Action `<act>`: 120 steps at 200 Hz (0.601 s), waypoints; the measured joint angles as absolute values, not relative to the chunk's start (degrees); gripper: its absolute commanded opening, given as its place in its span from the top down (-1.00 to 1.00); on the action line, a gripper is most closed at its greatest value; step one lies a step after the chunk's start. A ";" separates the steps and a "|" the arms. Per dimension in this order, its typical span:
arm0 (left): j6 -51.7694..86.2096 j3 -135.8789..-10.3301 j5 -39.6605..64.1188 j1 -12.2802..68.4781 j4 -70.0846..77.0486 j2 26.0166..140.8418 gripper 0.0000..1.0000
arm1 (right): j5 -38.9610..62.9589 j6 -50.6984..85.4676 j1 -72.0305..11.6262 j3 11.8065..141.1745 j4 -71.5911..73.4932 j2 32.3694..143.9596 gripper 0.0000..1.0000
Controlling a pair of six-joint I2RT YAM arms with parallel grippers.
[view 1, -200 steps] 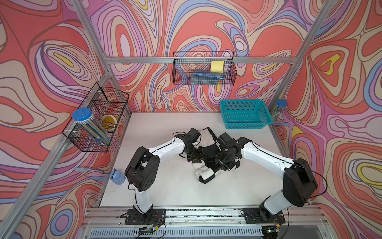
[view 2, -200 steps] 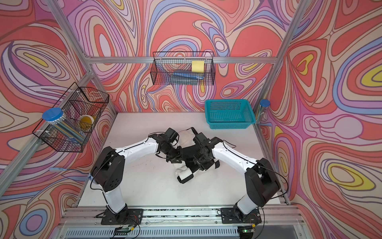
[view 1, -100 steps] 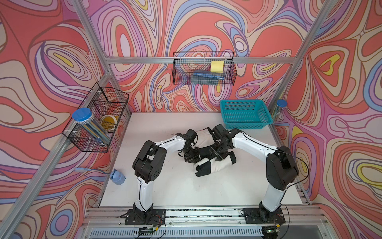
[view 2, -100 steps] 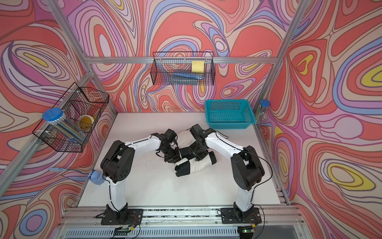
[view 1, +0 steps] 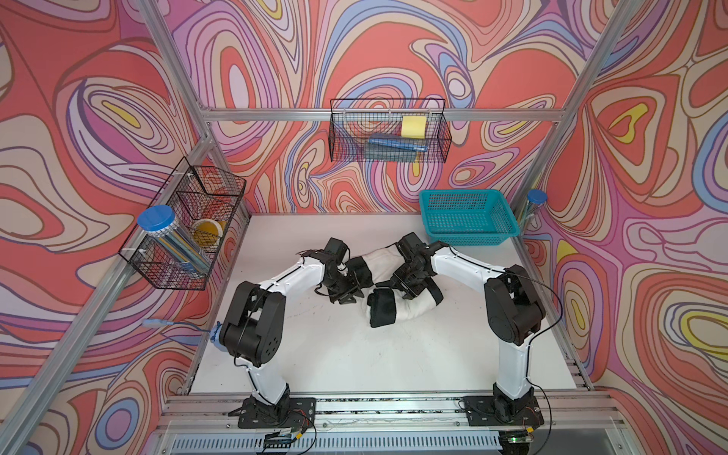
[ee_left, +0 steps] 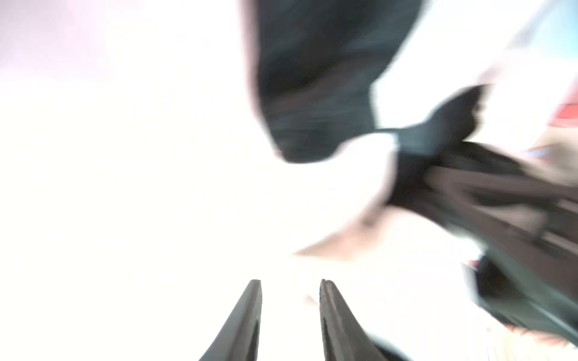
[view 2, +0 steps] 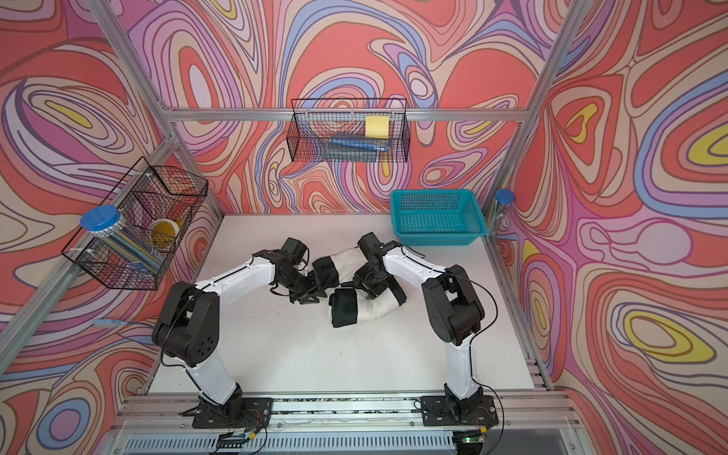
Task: Roll up the pillowcase
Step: Roll the pillowcase at the center of the board.
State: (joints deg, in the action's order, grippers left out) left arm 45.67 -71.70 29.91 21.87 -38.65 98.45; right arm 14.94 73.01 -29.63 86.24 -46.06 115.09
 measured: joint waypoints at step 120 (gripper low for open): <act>49.01 -76.84 24.05 31.31 -29.98 107.09 1.00 | 18.06 72.88 -28.62 85.62 -37.93 117.23 -0.08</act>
State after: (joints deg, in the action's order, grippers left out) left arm 49.01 -76.84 24.05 31.31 -29.98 107.09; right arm 18.06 72.88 -28.62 85.62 -37.93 117.23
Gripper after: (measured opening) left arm 0.059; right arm 0.538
